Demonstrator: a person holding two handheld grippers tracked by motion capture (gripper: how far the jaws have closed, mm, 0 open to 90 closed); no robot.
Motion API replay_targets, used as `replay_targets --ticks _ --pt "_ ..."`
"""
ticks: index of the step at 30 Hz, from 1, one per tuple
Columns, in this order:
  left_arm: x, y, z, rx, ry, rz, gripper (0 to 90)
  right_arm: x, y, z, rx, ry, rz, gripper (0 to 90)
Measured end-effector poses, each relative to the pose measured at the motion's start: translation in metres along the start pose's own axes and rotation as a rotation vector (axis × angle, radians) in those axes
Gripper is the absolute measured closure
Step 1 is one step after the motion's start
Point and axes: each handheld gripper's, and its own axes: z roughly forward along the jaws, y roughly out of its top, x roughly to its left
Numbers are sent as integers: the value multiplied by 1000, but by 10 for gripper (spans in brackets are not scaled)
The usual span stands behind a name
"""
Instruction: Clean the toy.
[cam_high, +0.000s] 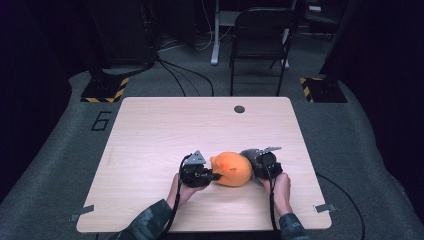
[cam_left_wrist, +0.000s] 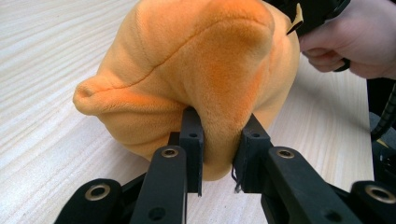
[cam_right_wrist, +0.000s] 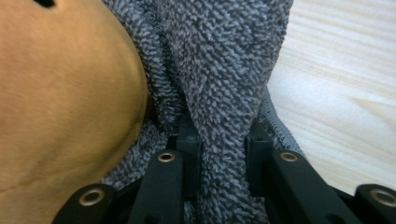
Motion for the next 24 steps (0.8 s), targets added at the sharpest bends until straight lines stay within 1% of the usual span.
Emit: replay_targets --ticks 2,3,5,6,7,8,9,10,11,14,16,18,19,21,22,23,24 --pt "0 0 0 -1 1 -2 758 -1 2 -5 -1 4 18 740" --pt "0 0 0 1 1 2 757 -3 3 -9 -14 6 21 741" --pt "0 0 -1 -1 6 -1 757 -10 7 -23 -65 13 27 743" --pt "0 0 -1 0 5 -5 757 -11 10 -32 -93 25 43 744" --pt "0 0 -1 -1 5 -12 757 -12 12 -43 -124 41 49 744" --pt "0 0 -1 -3 7 -6 756 -11 15 -53 -154 60 52 744" --pt "0 0 -1 -2 10 1 756 -9 18 -66 -192 95 41 744" --pt "0 0 -1 -3 9 4 756 -7 21 -75 -217 118 28 744" --pt "1 0 0 -1 5 6 756 -4 23 -82 -239 144 27 744" --pt "0 0 0 -2 7 3 756 14 30 -100 -296 215 9 743" --pt "-1 0 0 0 7 6 755 28 34 -106 -312 250 -14 743" --pt "-1 0 0 -1 9 10 755 43 37 -110 -328 260 -36 743" --pt "-1 0 0 0 9 11 756 51 38 -111 -335 262 -54 743" --pt "-1 0 0 -7 9 2 755 64 40 -114 -346 271 -78 743" --pt "0 0 0 -4 10 7 756 68 40 -115 -349 277 -87 743" --pt "-1 0 0 -5 11 10 756 72 41 -114 -352 285 -85 743" --pt "-1 0 0 -5 11 15 756 75 41 -112 -348 300 -89 743"
